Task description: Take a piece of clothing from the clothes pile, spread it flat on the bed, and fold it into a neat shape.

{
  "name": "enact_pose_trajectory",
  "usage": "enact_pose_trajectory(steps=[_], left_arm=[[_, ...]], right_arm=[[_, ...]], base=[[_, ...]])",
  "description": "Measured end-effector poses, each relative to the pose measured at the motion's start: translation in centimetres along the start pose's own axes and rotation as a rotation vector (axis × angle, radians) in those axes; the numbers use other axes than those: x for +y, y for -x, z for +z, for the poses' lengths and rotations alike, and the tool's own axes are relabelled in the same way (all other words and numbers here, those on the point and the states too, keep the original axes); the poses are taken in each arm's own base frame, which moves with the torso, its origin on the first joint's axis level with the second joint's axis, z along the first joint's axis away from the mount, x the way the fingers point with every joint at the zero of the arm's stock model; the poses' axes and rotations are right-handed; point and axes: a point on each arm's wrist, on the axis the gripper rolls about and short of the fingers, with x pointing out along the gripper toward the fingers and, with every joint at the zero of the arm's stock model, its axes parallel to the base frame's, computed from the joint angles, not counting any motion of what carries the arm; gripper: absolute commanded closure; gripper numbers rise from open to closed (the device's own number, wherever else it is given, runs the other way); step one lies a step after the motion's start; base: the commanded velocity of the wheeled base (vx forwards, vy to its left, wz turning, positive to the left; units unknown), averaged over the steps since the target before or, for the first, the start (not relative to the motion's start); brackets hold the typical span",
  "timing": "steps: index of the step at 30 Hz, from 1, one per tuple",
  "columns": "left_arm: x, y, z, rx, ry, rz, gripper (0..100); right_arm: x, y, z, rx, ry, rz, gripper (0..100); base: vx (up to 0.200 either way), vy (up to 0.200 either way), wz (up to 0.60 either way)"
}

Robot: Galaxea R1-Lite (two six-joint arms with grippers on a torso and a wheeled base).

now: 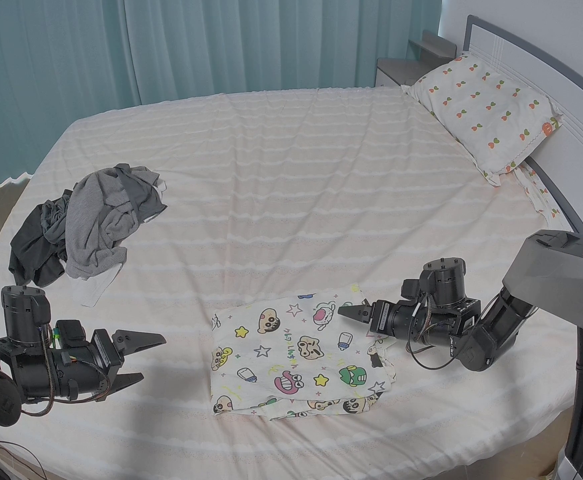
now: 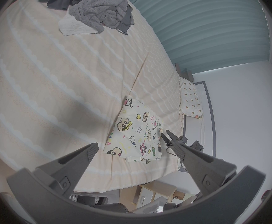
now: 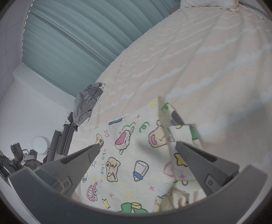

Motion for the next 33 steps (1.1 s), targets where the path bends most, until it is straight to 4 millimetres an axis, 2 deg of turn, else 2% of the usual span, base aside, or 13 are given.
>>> enact_pose_trajectory(steps=[1,11,33], left_arm=[[0.0,0.0,0.0,0.000,0.000,0.000,0],[0.0,0.0,0.0,0.000,0.000,0.000,0],[0.0,0.0,0.0,0.001,0.001,0.001,0]], right_arm=[[0.0,-0.2,0.0,0.005,0.001,0.006,100],[-0.7,-0.9,-0.2,0.010,-0.004,0.001,100],[-2.9,1.2,1.1,-0.087,-0.025,-0.023,100]], base=[[0.000,0.000,0.00],[0.000,0.000,0.00],[0.000,0.000,0.00]])
